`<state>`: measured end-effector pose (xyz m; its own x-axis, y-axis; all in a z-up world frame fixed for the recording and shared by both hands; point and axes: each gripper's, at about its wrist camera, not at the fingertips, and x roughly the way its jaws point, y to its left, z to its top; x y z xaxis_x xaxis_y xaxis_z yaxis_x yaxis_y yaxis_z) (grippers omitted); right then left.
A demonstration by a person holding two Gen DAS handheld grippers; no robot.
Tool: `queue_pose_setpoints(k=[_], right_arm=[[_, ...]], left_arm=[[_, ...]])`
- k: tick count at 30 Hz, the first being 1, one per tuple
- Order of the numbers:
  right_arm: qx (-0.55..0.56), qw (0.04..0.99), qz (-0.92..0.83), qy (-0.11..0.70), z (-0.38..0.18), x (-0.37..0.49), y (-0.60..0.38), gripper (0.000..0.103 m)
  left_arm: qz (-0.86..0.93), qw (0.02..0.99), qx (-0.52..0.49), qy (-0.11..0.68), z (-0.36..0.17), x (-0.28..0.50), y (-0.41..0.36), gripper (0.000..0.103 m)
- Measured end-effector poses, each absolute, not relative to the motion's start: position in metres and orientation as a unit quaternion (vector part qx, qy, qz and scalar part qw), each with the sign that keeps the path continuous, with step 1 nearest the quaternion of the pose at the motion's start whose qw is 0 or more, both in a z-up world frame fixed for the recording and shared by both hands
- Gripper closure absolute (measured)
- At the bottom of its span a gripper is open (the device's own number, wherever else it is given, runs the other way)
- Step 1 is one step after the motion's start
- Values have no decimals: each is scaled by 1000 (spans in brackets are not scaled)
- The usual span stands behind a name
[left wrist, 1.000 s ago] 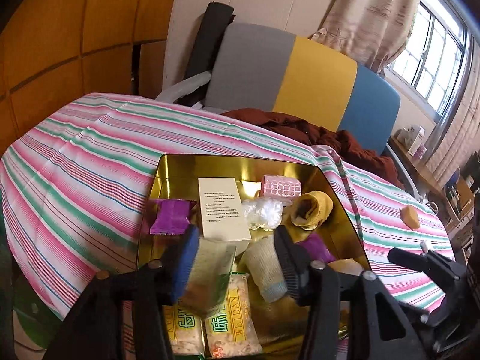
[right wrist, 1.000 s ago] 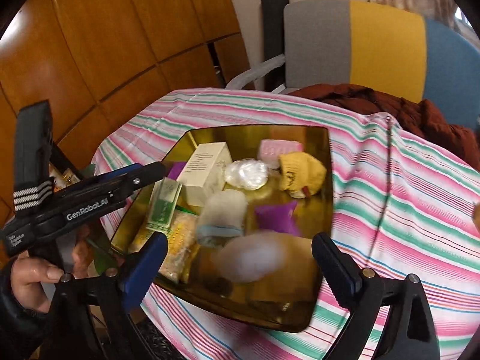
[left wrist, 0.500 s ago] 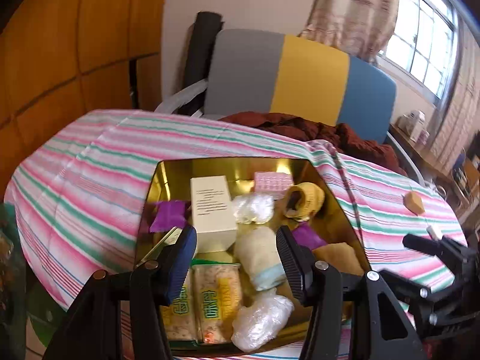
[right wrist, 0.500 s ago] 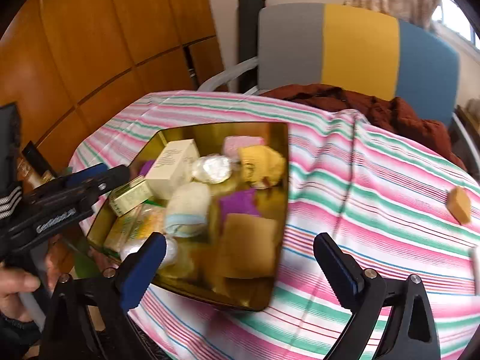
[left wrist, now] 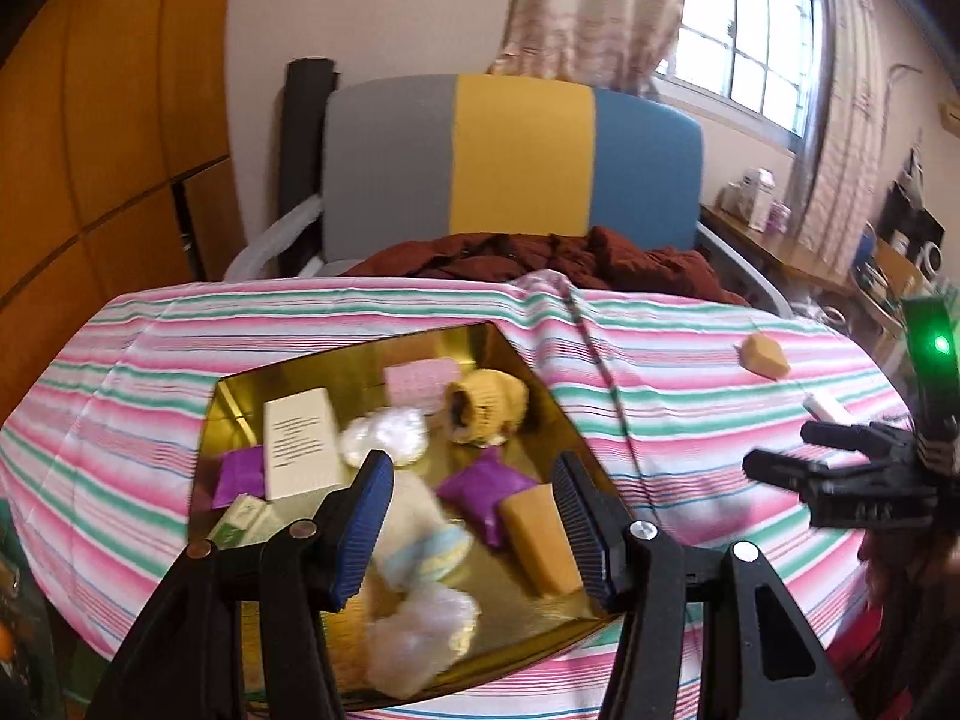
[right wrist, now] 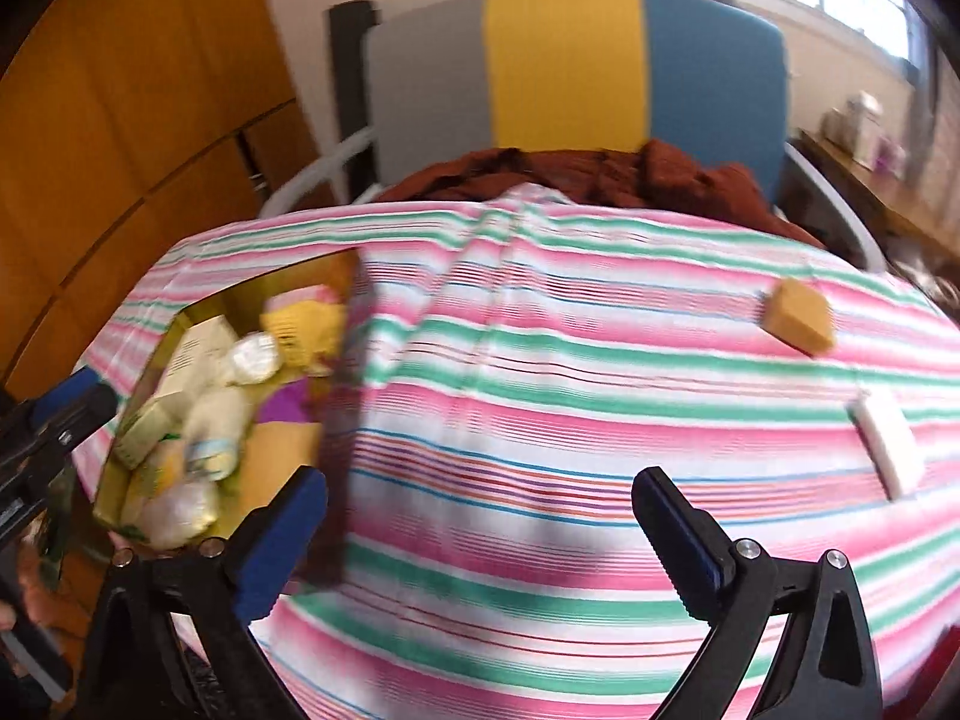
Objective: Organize objects
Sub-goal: 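Grasp the white foam block with the right tool while the left tool approaches the orange sponge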
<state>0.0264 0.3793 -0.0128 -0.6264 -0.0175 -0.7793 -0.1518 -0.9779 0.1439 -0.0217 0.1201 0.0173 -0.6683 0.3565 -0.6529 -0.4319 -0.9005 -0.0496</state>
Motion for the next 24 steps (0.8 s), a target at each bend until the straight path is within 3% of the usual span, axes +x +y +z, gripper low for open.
queue_pose_setpoints(k=[15,24], right_arm=[[-431,244,832,251,-28,69,585,0],[-492,279,805,180,-58,25,645,0]], left_arm=[[862,347,-356,102,10,6,218,47],[838,374,-381,111,-3,4,254,47]])
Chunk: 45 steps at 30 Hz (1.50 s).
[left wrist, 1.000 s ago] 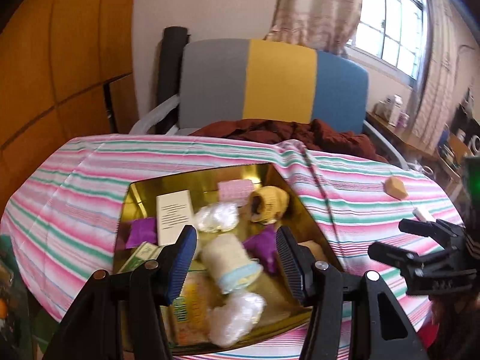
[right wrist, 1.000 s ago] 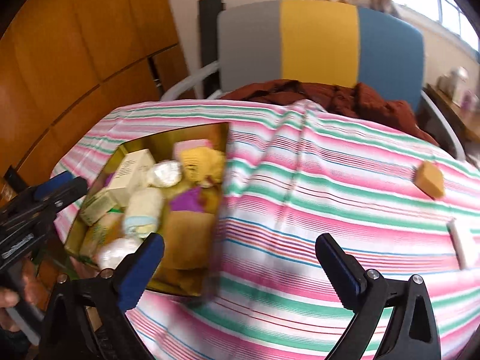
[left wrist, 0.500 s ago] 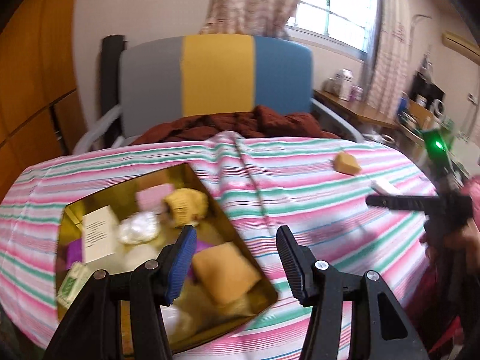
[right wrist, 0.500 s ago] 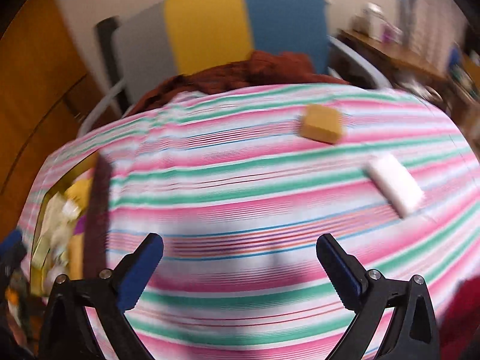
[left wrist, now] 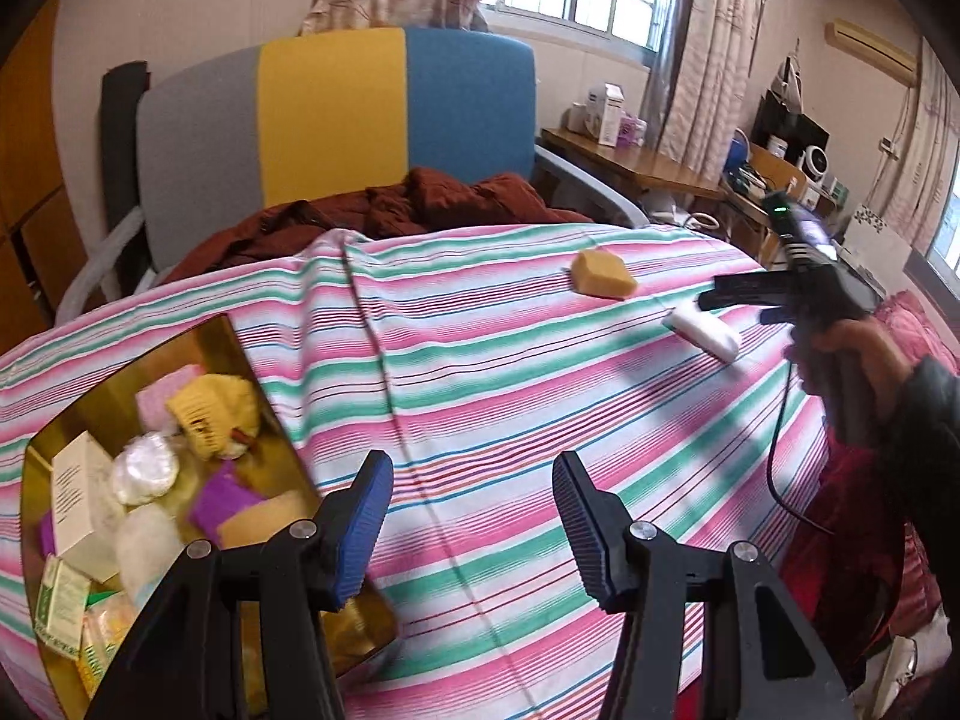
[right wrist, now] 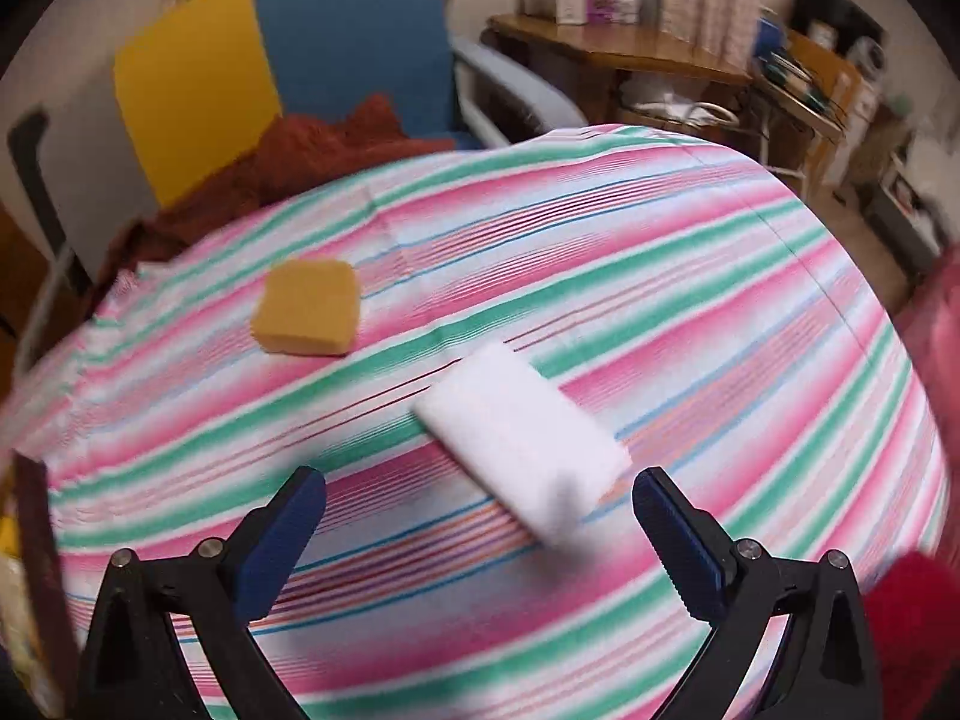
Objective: Organize objects
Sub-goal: 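Grasp the white foam block with the right tool while the left tool approaches the orange sponge, then grasp the small orange sponge with the left tool while the right tool holds the foam block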
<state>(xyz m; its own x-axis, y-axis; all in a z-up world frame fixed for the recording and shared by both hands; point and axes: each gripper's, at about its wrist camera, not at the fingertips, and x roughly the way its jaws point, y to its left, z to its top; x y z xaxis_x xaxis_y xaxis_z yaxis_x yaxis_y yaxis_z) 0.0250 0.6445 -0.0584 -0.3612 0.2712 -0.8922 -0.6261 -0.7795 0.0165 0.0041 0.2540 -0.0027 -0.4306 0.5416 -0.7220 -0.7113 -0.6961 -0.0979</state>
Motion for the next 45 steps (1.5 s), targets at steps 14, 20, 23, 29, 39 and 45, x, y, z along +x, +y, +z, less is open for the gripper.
queue_pose_setpoints(k=[14,20,23,29,39,45], right_arm=[[-541,243,790,158,-106,1,671,22],[-544,232,791,157,-102,2,666,31],[-544,236,789,164,-100,4,666,31],[-533,269,781,184,-91,15,676,30],[-546,293,755,214,-99,24,689,29],[-546,301,749,225,-99,30,693,27]], left_arm=[[814,393,-408,130,-20,-19,339,47],[804,391,-426,137,-35,-28,371,47],[806,388,-425,139,-36,-31,383,47],[805,380,-429,155,-42,-46,409,47],[779,424,-432,164,-41,-81,483,46],[767,440,-440,158,-49,-97,539,29]])
